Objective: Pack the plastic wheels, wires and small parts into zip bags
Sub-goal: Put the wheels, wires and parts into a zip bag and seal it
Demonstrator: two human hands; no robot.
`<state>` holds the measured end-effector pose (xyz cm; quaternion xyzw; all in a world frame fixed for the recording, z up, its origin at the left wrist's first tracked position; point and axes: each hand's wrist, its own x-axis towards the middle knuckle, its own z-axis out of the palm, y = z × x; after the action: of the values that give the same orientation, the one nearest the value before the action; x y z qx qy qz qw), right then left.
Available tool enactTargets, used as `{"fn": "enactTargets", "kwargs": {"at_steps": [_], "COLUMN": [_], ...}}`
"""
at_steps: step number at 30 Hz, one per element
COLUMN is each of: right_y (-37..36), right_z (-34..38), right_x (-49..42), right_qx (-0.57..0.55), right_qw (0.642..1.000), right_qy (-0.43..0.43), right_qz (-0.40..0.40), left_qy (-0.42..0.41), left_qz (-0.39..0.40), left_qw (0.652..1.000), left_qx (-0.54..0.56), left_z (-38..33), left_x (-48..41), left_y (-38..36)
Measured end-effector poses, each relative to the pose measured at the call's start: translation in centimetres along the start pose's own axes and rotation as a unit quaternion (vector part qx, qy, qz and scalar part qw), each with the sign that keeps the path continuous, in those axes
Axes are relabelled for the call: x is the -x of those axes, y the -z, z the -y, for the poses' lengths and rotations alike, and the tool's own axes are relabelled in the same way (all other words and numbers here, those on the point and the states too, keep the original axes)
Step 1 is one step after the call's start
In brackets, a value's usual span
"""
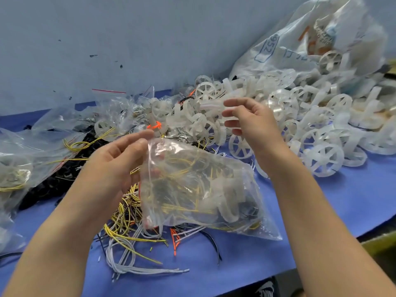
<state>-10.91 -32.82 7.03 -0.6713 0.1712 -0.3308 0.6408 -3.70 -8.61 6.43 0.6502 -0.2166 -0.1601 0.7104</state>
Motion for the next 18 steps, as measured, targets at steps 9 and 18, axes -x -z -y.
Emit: {"fn": "enactTargets", "kwargs": {"at_steps": [9, 18], "right_y": [-1.2, -1.3], "right_z": [-0.4, -1.5], "right_x": [-0.7, -2.1], "right_qx": [0.031, 0.037], "right_qw": [0.995, 0.994], "right_qy": [-0.032, -0.048], "right_qz": [0.086, 0.094], "left_qy": [-0.059, -0.013], "left_qz": [-0.177, -0.127], "left_qw": [0.951, 0.931], "left_qx": [-0.246, -0.342], "left_z": [-0.3, 0.7], "left_x": [-2.1, -12.8], "left_y": [0.1, 0.7]}}
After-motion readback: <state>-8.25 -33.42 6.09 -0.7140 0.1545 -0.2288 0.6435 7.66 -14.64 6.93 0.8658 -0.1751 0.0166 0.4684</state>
